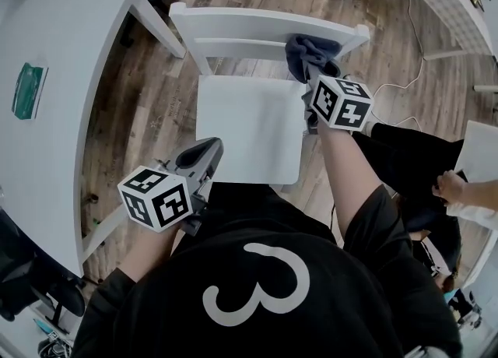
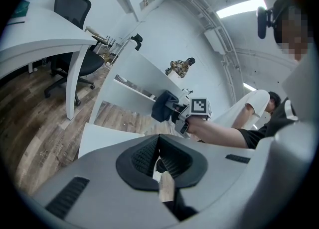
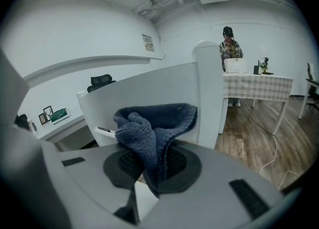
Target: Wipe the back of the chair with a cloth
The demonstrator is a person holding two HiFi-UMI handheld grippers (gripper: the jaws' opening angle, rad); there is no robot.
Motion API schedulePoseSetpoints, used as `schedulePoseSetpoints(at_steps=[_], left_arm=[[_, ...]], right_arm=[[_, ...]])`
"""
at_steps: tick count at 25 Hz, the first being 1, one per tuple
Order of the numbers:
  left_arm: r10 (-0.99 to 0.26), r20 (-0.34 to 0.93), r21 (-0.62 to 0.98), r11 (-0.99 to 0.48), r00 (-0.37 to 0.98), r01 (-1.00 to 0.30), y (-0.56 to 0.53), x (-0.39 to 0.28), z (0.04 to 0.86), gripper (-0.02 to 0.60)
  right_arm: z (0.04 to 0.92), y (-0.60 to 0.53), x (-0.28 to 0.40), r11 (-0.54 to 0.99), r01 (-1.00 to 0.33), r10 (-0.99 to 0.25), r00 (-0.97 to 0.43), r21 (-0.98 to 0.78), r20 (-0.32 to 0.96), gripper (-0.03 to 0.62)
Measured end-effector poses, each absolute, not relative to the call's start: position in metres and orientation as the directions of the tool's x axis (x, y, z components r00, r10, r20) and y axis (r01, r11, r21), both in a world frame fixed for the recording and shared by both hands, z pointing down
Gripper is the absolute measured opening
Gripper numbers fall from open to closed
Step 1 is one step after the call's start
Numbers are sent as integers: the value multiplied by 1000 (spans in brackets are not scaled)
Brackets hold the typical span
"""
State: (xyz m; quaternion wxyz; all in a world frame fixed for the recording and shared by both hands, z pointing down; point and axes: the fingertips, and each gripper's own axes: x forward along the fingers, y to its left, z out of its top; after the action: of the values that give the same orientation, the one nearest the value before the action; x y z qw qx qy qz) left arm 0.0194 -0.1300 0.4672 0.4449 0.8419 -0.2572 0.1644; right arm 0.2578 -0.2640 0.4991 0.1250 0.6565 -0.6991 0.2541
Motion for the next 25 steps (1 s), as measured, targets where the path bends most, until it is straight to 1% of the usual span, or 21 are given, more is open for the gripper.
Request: schedulePoseSetpoints(at_steps=[5,8,14,25], left_arm=[[-280,514,666,-466,811,-582,-118,40,470,14],[-272,514,670,-465,814,-579,-111,53,472,14],[-281,513,676,-449,811,-584,-96,69,476,14],[-280,532,688,-408,800,-600,-88,67,496,14]], right_arm=[[501,-254,287,-28,-973,-858,-94,-228,504,52],[500,-252,294,-17,-973,-860,-104,-231,500,52],[502,-250,298,14,-967,-864,-140,-254,483,52],[502,-230,287,15,-936,-875,-182,-351,448,52]])
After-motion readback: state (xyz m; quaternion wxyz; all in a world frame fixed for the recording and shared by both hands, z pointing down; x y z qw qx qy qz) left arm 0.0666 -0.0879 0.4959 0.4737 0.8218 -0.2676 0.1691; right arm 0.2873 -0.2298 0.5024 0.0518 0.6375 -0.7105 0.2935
